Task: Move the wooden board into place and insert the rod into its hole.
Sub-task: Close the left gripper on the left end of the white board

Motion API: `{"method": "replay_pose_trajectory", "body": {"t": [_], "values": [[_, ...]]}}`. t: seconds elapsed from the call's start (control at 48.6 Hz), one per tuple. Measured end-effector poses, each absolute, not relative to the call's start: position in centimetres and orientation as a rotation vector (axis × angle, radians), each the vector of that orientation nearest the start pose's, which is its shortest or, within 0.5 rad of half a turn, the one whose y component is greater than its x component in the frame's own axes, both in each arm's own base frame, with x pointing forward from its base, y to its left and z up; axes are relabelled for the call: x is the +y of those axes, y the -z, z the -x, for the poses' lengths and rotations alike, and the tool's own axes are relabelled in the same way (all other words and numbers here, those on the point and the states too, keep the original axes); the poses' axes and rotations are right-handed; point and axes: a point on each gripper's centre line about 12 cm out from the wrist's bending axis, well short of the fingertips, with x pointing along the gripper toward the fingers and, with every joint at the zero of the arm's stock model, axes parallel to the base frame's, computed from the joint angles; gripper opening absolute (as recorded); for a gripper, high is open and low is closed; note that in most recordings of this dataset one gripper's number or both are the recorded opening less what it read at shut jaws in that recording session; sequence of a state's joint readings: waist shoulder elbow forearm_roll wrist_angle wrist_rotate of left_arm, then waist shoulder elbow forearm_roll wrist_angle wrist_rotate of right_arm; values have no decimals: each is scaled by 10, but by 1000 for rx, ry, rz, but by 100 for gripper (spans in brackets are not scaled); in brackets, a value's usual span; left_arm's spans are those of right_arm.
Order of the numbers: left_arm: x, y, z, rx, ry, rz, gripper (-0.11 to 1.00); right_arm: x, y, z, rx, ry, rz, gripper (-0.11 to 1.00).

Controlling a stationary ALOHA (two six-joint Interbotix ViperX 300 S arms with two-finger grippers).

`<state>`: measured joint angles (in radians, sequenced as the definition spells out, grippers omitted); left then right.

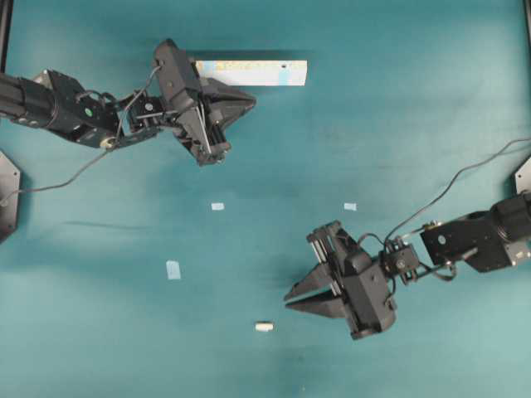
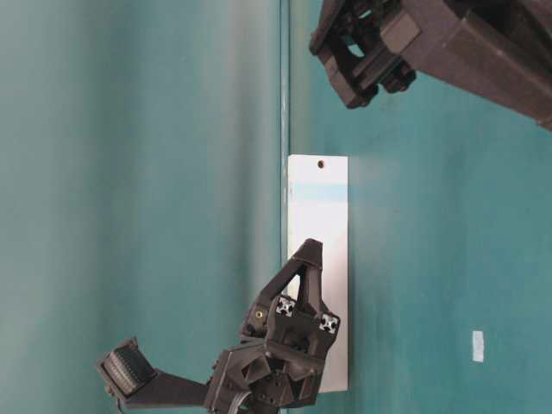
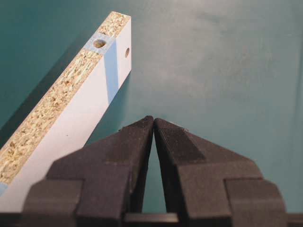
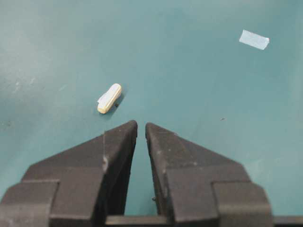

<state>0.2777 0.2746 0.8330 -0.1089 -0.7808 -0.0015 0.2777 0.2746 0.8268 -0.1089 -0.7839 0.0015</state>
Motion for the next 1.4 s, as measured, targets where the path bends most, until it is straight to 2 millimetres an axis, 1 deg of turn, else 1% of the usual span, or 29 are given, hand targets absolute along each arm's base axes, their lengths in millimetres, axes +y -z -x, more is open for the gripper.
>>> {"method": "replay_pose_trajectory", "body": {"t": [0.021, 0.041, 0.103, 0.144, 0.165, 0.206, 0.267, 0.309, 0.391, 0.412, 0.432, 0.556, 0.597, 0.638, 0.761, 1.091, 1.235, 1.399], "values": [[114, -94, -367, 316, -363, 110, 16, 114, -95, -369, 307, -362, 108, 24], [114, -96, -368, 321, -359, 110, 13, 114, -95, -369, 309, -362, 107, 22], [111, -105, -371, 354, -336, 107, 2, 114, -96, -369, 328, -362, 112, 9], [109, -114, -372, 373, -323, 106, 0, 114, -98, -370, 349, -360, 119, 4], [108, -119, -373, 383, -319, 107, 0, 114, -99, -370, 361, -358, 121, 3], [106, -125, -373, 419, -310, 108, 1, 113, -103, -371, 390, -353, 128, 7], [105, -133, -373, 463, -303, 114, 1, 113, -110, -374, 430, -347, 141, 19], [105, -140, -372, 492, -299, 117, 3, 113, -116, -376, 454, -341, 146, 29], [102, -154, -368, 551, -283, 105, 22, 112, -127, -379, 494, -334, 158, 54], [102, -158, -367, 560, -280, 99, 28, 112, -129, -380, 505, -332, 160, 59], [101, -161, -365, 567, -276, 93, 34, 113, -131, -381, 512, -332, 163, 62], [98, -171, -356, 630, -246, 35, 70, 113, -147, -388, 554, -319, 173, 62], [97, -172, -354, 653, -234, 12, 80, 113, -151, -390, 566, -315, 175, 62], [97, -172, -351, 683, -222, -10, 85, 113, -154, -392, 581, -312, 178, 62], [98, -166, -344, 767, -189, -74, 85, 113, -160, -398, 643, -298, 177, 62], [137, -163, -328, 826, -218, -200, 85, 112, -171, -406, 739, -255, 135, 61], [143, -162, -326, 842, -202, -261, 85, 112, -173, -407, 759, -235, 95, 62], [151, -150, -328, 871, -191, -296, 85, 113, -170, -411, 769, -225, 75, 62]]}}
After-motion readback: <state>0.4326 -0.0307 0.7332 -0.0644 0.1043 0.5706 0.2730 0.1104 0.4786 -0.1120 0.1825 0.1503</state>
